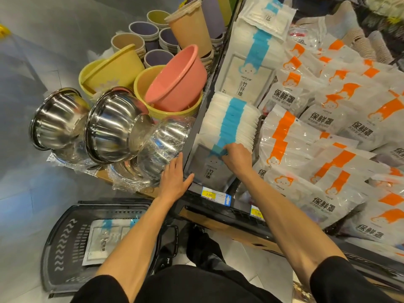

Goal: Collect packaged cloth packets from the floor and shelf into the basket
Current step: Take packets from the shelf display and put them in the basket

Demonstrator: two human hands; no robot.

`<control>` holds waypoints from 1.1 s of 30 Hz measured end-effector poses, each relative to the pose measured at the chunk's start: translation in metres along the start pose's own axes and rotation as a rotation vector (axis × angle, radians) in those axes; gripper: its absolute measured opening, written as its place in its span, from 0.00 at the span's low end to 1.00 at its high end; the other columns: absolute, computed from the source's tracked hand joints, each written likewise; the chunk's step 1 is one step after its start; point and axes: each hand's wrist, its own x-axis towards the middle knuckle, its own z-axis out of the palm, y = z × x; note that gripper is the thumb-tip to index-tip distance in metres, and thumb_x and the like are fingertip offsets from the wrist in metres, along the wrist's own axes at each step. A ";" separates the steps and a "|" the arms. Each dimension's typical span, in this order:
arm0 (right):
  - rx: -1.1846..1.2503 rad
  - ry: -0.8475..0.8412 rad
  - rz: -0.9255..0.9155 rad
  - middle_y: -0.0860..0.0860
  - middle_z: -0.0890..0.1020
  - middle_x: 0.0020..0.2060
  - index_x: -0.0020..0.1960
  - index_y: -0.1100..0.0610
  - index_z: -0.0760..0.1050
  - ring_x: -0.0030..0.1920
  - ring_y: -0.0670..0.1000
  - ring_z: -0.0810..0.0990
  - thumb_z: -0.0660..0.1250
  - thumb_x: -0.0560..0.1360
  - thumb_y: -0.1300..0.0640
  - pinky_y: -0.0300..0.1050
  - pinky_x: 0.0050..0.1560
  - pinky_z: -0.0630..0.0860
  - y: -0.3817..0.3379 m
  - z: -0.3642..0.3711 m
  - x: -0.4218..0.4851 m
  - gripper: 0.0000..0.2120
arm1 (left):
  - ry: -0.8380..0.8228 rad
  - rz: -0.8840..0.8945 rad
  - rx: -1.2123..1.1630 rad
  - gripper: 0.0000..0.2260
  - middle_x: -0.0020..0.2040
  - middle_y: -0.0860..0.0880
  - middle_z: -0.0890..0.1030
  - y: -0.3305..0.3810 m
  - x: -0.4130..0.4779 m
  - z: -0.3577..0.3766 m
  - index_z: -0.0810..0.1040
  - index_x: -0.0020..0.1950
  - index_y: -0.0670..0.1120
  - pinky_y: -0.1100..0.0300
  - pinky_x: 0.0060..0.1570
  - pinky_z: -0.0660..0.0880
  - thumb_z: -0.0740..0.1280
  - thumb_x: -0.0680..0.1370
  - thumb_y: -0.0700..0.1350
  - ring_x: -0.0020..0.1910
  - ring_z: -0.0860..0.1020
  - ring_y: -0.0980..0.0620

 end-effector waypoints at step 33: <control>-0.185 -0.044 -0.014 0.59 0.74 0.63 0.73 0.57 0.66 0.62 0.62 0.73 0.64 0.78 0.46 0.55 0.58 0.74 -0.033 -0.049 -0.081 0.26 | -0.090 0.234 0.499 0.21 0.67 0.43 0.75 0.041 -0.018 -0.135 0.71 0.72 0.45 0.44 0.61 0.71 0.63 0.80 0.52 0.66 0.73 0.40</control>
